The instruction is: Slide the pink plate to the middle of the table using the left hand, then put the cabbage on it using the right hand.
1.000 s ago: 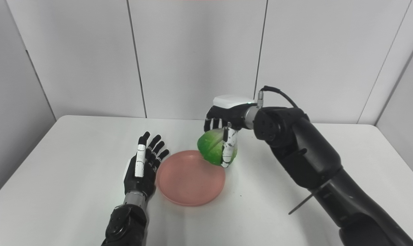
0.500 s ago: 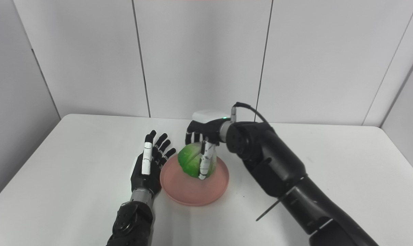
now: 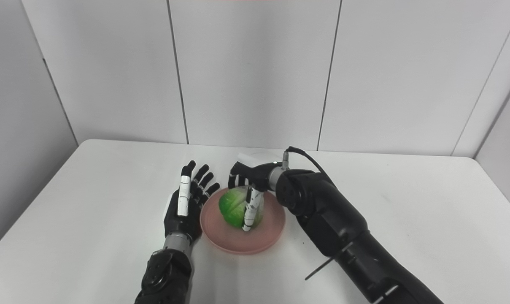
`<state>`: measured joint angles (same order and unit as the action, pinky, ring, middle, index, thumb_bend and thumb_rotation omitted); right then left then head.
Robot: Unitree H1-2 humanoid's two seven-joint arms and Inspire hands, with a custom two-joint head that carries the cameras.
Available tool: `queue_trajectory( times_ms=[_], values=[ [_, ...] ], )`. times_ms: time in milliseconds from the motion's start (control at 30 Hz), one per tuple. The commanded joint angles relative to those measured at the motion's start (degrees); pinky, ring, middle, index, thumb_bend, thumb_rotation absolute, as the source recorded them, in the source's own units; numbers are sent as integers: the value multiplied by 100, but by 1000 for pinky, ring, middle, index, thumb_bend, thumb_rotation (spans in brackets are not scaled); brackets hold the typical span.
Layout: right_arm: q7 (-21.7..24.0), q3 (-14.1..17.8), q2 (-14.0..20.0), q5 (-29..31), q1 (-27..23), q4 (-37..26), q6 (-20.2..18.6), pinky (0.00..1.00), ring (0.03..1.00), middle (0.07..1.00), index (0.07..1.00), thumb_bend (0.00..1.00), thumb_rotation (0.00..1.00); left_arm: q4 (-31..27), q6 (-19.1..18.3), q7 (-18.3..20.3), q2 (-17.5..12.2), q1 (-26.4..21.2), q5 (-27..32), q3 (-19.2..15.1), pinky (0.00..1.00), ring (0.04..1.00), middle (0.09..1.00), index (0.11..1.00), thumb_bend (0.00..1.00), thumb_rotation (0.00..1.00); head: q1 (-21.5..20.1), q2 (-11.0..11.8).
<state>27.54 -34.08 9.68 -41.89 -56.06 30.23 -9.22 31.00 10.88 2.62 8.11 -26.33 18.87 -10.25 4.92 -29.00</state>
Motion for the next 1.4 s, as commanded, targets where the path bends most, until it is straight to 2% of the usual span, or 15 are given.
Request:
queue_trajectory(
  times_ms=[0,67,100,133,167,267,500,700,900,967,1000,1067,1200,1267,1367],
  values=[
    [-316,34,-37,-62,-211,84,281,331,431,484,621,571,0,246,15,-15,87,270,-33,18,801,911,906,967,909,778,8,-17],
    [-316,4,-28,-69,-204,76,265,348,454,486,632,570,0,241,15,-7,81,270,-28,16,799,911,907,968,910,783,5,-20],
    [-262,-24,-17,-80,-209,45,236,430,548,606,648,804,49,238,9,-5,78,269,-21,13,808,912,907,966,910,783,-4,-22],
    [-179,-61,-6,-100,-220,1,196,444,564,623,651,828,56,234,-2,-7,75,267,-9,4,809,912,906,966,910,783,-25,-20],
    [-94,-94,12,-116,-228,-61,169,516,639,700,667,902,95,227,-13,-3,73,268,2,-3,806,911,904,961,916,778,-25,-20],
    [193,-112,61,-80,-231,-259,80,622,765,816,709,987,150,207,-17,32,74,279,32,-8,828,914,907,959,917,775,-37,-36],
    [564,-71,158,-146,-224,-540,30,750,873,875,768,1000,241,206,-14,13,81,275,-11,19,826,913,905,951,907,785,-36,-42],
    [837,-83,269,-207,-223,-651,0,816,919,898,806,1000,313,185,-83,3,77,265,37,-13,820,908,904,952,905,783,-49,-54],
    [1107,301,452,353,-139,-732,155,839,945,922,819,1000,361,88,-94,-44,69,295,-25,2,791,890,898,953,913,786,-47,-81],
    [801,577,584,598,20,-797,437,797,910,904,815,1000,447,72,-84,-69,49,301,-63,9,780,891,897,953,910,791,-59,-86],
    [568,743,631,705,128,-827,596,755,880,886,813,1000,527,81,-64,-67,33,298,-75,11,778,890,895,952,914,794,-67,-83],
    [58,1069,673,887,348,-856,879,711,848,863,807,1000,615,114,17,-63,-9,285,-146,37,783,896,901,958,910,801,-82,-88],
    [-1152,1667,567,1184,784,-675,1513,676,787,822,823,1000,693,237,200,-72,-87,213,-288,78,790,902,903,959,919,809,-112,-65],
    [-1629,1901,447,1311,990,-537,1695,671,776,815,827,1000,698,309,271,-89,-122,175,-364,115,793,904,904,961,923,812,-123,-58],
    [-2195,2236,209,1648,1314,-260,1955,714,801,847,869,893,740,360,333,-165,-178,130,-521,193,814,918,901,942,952,802,-149,-80]
  ],
)
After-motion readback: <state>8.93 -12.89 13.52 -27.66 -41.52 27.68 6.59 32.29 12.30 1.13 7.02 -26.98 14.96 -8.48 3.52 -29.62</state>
